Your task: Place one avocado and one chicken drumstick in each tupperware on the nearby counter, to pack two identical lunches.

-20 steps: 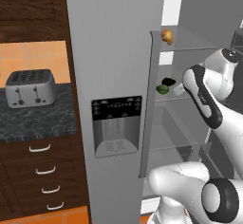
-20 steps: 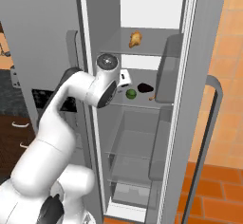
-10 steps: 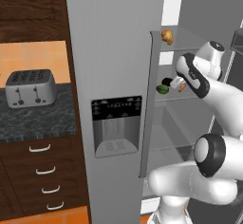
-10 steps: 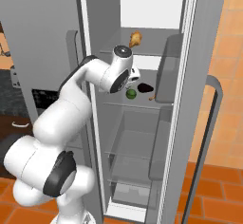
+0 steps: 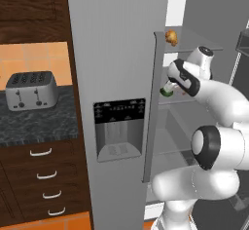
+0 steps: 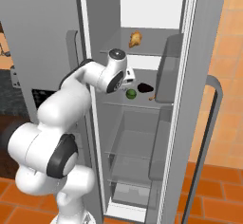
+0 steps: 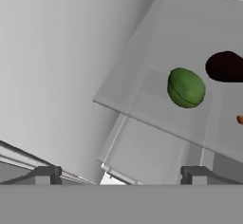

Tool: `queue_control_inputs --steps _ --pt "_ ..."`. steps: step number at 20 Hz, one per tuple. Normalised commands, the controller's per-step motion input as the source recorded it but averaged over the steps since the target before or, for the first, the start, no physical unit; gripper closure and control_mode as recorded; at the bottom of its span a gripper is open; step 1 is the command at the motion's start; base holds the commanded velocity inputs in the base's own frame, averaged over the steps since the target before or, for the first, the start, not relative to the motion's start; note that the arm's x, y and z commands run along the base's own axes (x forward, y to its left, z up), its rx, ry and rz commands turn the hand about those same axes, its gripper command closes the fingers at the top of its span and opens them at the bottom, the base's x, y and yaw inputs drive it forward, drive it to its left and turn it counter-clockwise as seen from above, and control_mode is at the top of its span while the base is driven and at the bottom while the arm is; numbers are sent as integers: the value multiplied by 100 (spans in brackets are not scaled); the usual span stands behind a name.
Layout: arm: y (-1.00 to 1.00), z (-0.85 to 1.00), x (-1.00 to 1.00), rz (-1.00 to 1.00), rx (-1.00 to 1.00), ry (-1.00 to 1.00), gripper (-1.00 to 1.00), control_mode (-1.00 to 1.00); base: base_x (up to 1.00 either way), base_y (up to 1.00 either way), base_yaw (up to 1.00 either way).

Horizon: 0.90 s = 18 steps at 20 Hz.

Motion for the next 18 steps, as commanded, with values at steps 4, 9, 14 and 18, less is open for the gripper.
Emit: queue_control_inputs --steps 4,9,14,18 --pt "-16 -37 23 -7 0 -2 -100 -100 0 0 0" --pt "-58 0 29 -1 0 0 -100 -100 0 0 0" --pt "-5 0 90 2 -1 0 -100 -100 0 0 0" --pt "-1 -8 66 2 0 0 -100 -100 0 0 0"
